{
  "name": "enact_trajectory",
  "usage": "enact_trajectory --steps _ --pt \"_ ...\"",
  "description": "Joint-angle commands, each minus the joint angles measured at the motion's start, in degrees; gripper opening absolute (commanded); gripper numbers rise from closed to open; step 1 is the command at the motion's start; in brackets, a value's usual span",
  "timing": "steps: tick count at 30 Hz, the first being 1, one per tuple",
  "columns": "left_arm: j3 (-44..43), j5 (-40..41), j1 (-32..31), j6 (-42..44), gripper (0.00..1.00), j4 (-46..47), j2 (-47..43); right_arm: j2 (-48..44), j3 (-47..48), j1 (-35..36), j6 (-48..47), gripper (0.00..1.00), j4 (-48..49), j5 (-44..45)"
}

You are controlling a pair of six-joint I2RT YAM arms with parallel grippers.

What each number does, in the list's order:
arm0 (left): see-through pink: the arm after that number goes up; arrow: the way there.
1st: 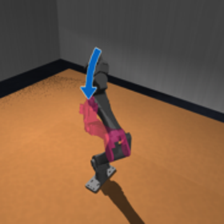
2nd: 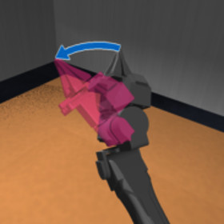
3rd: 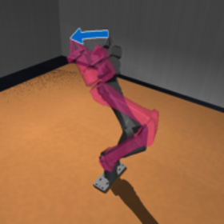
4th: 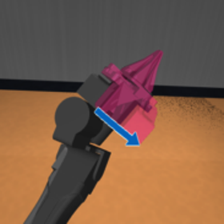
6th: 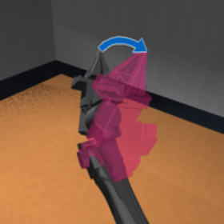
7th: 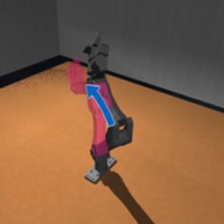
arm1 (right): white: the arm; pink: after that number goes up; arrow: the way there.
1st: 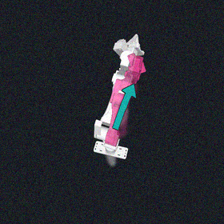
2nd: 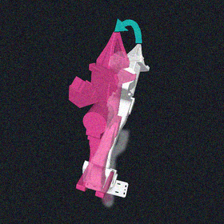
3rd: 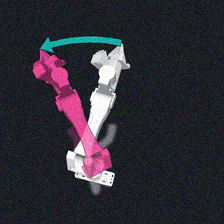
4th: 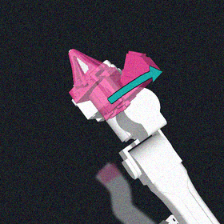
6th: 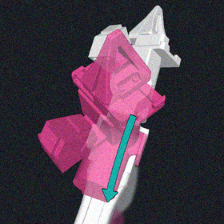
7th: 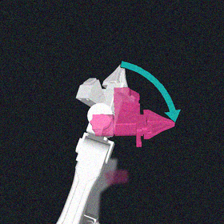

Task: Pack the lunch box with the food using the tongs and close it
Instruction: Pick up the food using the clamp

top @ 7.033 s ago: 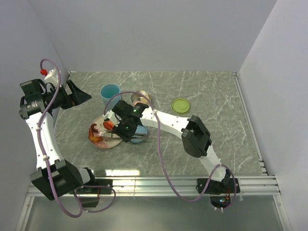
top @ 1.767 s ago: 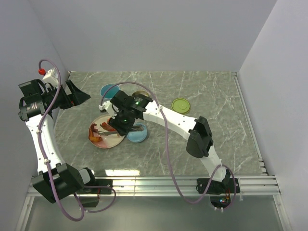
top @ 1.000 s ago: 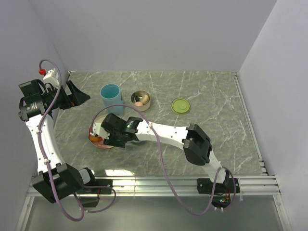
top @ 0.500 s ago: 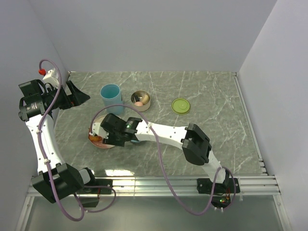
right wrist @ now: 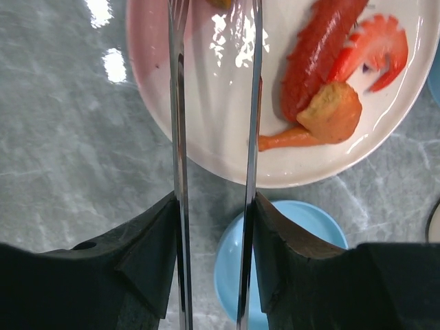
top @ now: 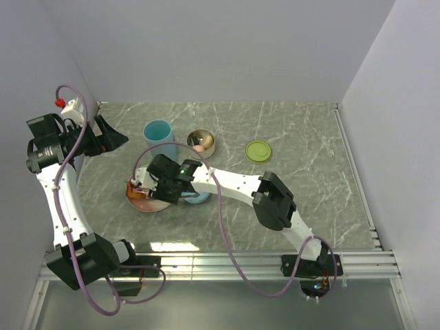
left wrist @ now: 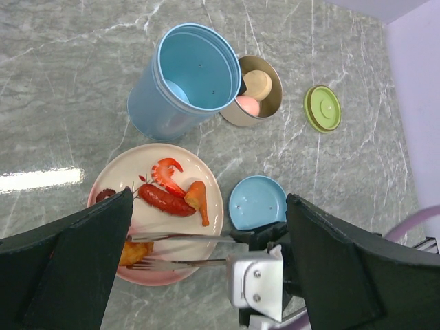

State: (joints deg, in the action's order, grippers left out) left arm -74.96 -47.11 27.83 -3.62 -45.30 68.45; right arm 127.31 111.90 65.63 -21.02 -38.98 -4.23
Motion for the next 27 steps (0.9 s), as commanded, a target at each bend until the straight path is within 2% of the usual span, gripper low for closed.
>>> enact_trajectory --steps 1,4,11,20,24,27 --pt "-0.89 -0.44 0.29 0.98 0.99 0.65 0.11 0.31 3.68 -0.67 1.33 0.50 -0.83 -1.31" --pt "-1.15 -0.44 0.38 0.98 0.99 0.65 0.02 -0.47 2.89 -0.67 1.42 0.45 -1.36 -2.27" --pt "-1.33 -0.35 0.38 1.07 0.99 0.56 0.02 -5.83 -0.10 -0.67 3.52 0.25 -2.85 -7.10" --pt "-1.33 -0.70 0.38 0.45 0.99 0.91 -0.33 -13.48 -3.53 -0.85 6.86 0.07 -3.47 -11.32" --pt "-1.51 -1.23 0.29 -0.07 0.99 1.00 -0.24 -16.64 -3.79 -2.34 8.88 0.00 -3.73 -13.26" --pt "-1.95 -1.49 0.38 -0.60 0.99 1.35 0.02 -18.75 -3.88 -4.01 10.99 0.00 -4.00 -15.28"
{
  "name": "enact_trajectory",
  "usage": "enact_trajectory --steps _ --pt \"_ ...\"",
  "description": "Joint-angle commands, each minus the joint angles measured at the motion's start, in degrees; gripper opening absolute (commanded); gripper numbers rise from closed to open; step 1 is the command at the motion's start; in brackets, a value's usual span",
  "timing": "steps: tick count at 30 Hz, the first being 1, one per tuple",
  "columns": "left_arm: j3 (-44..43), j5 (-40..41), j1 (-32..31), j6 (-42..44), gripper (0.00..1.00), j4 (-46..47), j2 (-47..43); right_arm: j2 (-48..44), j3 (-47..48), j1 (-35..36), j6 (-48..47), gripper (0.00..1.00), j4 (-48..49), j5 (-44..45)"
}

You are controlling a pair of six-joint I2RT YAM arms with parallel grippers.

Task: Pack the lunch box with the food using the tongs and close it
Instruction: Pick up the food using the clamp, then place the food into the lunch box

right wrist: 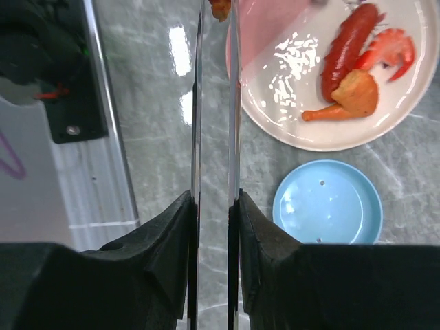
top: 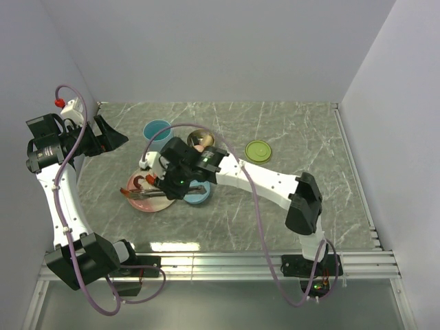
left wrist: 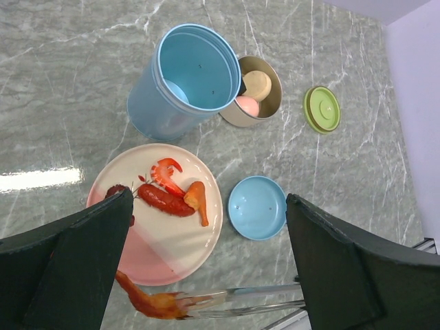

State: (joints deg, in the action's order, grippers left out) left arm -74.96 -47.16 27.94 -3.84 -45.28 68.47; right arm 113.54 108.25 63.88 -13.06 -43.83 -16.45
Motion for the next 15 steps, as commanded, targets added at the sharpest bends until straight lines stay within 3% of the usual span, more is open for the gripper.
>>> enact_trajectory --steps 1,15 --pt "-2.03 -1.53 0.27 -0.56 0.99 1.42 0.00 -5.43 -0.14 -3.66 3.47 0.00 0.59 -3.67" --pt "-1.77 -2.59 0.18 -2.23 0.99 2.91 0.09 -13.25 0.38 -17.63 9.63 0.00 -0.64 -11.68"
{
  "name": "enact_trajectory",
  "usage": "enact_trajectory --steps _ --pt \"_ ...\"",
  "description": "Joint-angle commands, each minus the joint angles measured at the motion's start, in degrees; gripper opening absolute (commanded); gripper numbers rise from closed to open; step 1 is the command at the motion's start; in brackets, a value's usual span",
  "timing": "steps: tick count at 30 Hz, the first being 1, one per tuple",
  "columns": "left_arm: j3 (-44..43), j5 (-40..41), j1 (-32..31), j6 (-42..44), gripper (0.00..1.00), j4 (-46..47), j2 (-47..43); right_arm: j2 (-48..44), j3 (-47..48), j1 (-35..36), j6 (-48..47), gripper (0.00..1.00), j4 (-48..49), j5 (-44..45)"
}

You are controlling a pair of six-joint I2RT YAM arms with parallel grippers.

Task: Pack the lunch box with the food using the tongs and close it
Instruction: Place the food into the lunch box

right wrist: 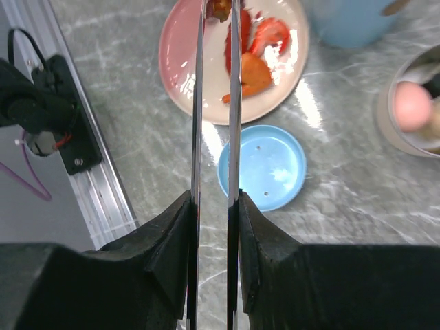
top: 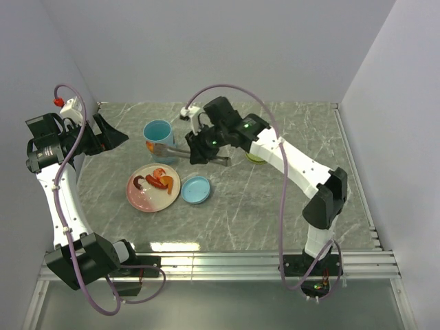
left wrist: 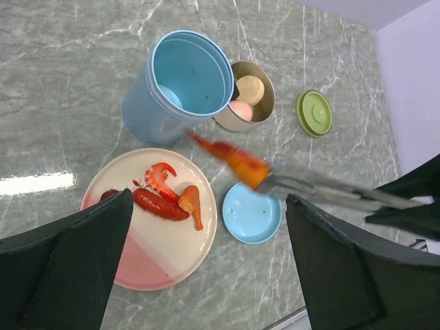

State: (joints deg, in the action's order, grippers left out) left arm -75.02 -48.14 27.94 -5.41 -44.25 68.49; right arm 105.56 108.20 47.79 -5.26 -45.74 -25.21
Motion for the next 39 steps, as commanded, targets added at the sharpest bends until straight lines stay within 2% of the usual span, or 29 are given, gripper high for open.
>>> enact_trajectory --steps 1,9,28,29,32,33,35,39 --pt "-1.44 -1.61 0.18 -0.65 0.99 2.06 -0.02 -5.54 0.78 -2.08 1.92 0.00 1.35 -2.91" --pt "-1.44 -1.69 0.27 -0.65 0.99 2.06 -0.02 -1.95 4.99 -5.25 3.41 0.00 0.47 -1.24" --pt "0.49 -0.82 0.18 0.49 0.99 2.15 -0.11 12.03 18.88 -9.38 10.09 0.00 0.38 -7.39" --pt "0.49 -0.73 0.18 0.57 0.99 2.06 -0.37 12.91 19.50 -9.29 10.26 0.02 0.30 -7.66" --pt "0.49 -0.38 0.27 1.19 0.99 1.45 -0.46 13.71 20.47 -9.38 11.14 0.21 0.65 -7.75" --pt "0.41 -0.38 0.27 1.28 0.99 1.36 -0.55 13.62 20.47 -9.47 11.32 0.31 0.91 -7.75" --pt "0.40 -0.20 0.27 1.37 1.00 1.36 -0.64 13.27 20.47 -9.47 11.50 0.38 1.09 -7.40" --pt "0.05 -0.64 0.36 1.10 0.99 1.27 -0.46 11.95 20.56 -9.38 11.23 0.44 1.00 -6.78"
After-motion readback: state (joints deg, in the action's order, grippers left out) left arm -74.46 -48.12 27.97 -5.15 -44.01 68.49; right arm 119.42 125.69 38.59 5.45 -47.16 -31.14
